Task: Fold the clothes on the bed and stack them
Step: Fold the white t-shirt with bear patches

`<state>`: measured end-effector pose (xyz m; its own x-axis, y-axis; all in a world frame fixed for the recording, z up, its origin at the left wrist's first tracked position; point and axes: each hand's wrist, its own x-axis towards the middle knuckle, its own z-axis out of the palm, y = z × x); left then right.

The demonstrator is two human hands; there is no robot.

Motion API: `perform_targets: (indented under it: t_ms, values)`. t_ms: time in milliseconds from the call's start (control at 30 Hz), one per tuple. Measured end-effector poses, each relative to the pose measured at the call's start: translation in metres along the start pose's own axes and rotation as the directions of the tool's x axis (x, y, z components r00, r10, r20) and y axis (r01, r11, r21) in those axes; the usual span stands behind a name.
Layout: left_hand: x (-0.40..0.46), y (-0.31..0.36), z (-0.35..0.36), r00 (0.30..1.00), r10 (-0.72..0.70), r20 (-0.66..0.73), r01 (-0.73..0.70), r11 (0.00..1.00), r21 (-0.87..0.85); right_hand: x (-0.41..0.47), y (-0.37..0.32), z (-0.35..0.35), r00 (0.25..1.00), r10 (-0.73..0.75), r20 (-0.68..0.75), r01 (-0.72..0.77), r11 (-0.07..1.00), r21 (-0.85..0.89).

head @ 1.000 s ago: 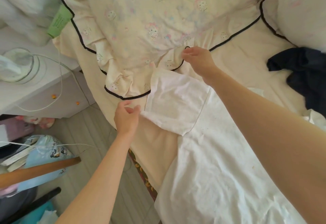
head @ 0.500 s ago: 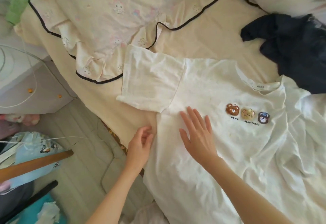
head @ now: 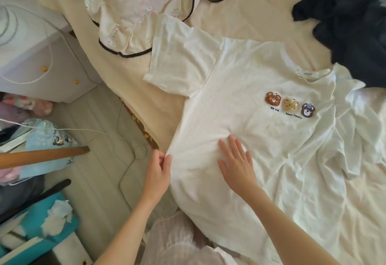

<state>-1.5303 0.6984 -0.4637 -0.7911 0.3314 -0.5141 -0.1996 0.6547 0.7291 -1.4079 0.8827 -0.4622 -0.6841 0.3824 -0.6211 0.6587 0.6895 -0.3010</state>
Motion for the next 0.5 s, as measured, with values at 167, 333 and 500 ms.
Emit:
perform_targets:
  t_ms: [167,333,500]
  values:
    - [-0.015,-0.013,0.010,0.975,-0.182,0.124,0.204,0.959,-0.194,0.003,0.000,-0.008,1.000,-0.012,0.022,0.011,1.000,0.026]
    - [-0.030,-0.051,0.011,0.877,-0.255,0.406,0.264,0.964,0.035,-0.022,0.000,0.009,0.997,-0.073,-0.017,0.073,0.997,0.005]
    - [-0.046,-0.075,0.003,0.945,-0.199,0.261,0.180,0.979,0.093,-0.064,0.018,0.043,0.996,-0.086,-0.035,0.083,0.994,-0.066]
